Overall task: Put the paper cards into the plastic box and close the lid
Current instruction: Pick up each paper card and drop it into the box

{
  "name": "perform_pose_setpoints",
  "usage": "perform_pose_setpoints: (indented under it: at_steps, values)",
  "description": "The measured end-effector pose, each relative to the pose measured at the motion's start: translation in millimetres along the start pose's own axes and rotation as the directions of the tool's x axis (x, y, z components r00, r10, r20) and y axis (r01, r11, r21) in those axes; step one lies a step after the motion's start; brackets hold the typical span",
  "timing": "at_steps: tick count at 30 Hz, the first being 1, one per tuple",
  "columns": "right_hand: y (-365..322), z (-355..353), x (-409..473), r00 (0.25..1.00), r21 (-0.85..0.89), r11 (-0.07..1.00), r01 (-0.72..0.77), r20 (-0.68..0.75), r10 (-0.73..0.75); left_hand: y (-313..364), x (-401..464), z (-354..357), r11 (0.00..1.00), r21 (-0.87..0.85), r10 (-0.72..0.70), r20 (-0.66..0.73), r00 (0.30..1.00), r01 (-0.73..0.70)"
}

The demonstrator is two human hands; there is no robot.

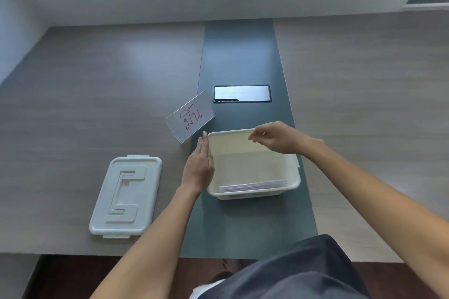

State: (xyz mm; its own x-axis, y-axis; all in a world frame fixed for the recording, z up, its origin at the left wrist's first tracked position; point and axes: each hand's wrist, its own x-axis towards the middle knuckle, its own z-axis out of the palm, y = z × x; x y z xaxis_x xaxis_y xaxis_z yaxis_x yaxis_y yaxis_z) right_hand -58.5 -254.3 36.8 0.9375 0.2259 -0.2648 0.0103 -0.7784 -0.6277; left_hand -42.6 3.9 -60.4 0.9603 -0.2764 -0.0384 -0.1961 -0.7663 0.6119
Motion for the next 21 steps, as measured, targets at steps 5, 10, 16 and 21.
perform_pose_setpoints:
  at_steps: [5,10,16,21]
  values:
    - [-9,7,63,0.991,-0.12,0.99,0.076,-0.102,-0.088,0,-7,-4,0.999,0.0,-0.032,-0.024,0.999,0.032]
    - [-25,6,114,0.994,-0.235,0.968,0.083,-0.056,-0.098,-3,-19,-3,0.998,-0.007,-0.058,-0.066,0.996,0.058]
    - [-34,10,170,0.991,-0.454,0.883,0.118,0.001,-0.132,-4,-25,-1,0.997,-0.013,-0.078,-0.103,0.992,0.077]
    - [-39,16,210,0.986,-0.543,0.825,0.161,0.057,-0.155,-2,-30,-3,0.994,-0.04,-0.107,-0.124,0.986,0.103]
